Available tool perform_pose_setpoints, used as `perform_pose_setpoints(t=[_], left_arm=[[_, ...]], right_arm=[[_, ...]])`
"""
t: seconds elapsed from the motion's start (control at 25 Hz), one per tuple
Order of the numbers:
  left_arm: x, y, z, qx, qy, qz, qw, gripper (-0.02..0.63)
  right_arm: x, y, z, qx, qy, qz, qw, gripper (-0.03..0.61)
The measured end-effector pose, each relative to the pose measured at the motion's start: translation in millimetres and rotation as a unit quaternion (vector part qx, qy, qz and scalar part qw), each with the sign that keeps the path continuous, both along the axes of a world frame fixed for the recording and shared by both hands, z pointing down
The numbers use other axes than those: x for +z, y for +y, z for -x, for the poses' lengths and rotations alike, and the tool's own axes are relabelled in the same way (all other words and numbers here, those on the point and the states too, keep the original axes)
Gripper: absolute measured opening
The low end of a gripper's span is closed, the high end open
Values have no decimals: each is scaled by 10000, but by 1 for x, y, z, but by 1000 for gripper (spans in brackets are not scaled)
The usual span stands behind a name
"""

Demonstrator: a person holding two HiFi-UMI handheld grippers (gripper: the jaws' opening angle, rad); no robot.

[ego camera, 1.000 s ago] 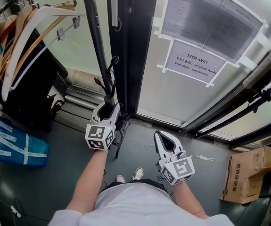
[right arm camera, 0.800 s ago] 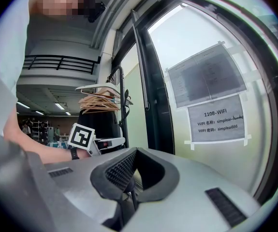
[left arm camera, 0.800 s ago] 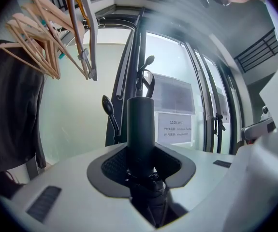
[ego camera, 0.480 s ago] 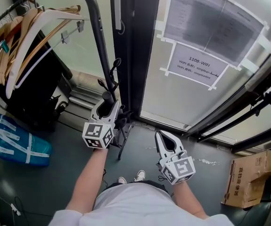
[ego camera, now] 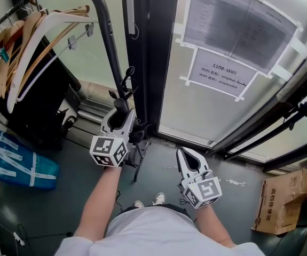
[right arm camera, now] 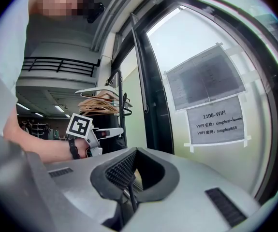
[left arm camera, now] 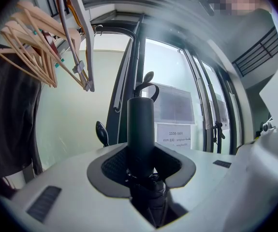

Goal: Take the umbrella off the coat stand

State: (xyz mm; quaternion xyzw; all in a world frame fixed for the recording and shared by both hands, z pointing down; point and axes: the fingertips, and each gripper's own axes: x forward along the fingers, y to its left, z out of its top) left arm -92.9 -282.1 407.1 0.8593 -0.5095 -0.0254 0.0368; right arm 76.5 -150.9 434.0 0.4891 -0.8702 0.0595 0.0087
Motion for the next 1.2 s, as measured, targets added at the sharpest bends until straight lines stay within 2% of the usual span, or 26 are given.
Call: perform_pose_setpoints(t=[0.24,0.72,1.2], left_arm=[[-13,2,-1,35,129,-69,9999,156],[-52,6,3,-21,335,-457,9984,156],[-77,7,2,-28,312,-715,9969,156]], right_arm=[[1,-2,-2,11,-13,-6,10000,18],[-2,-3,-1,-100,-34,-18,9999,18],[0,1,-10,-69,-65,-34,9999,18]])
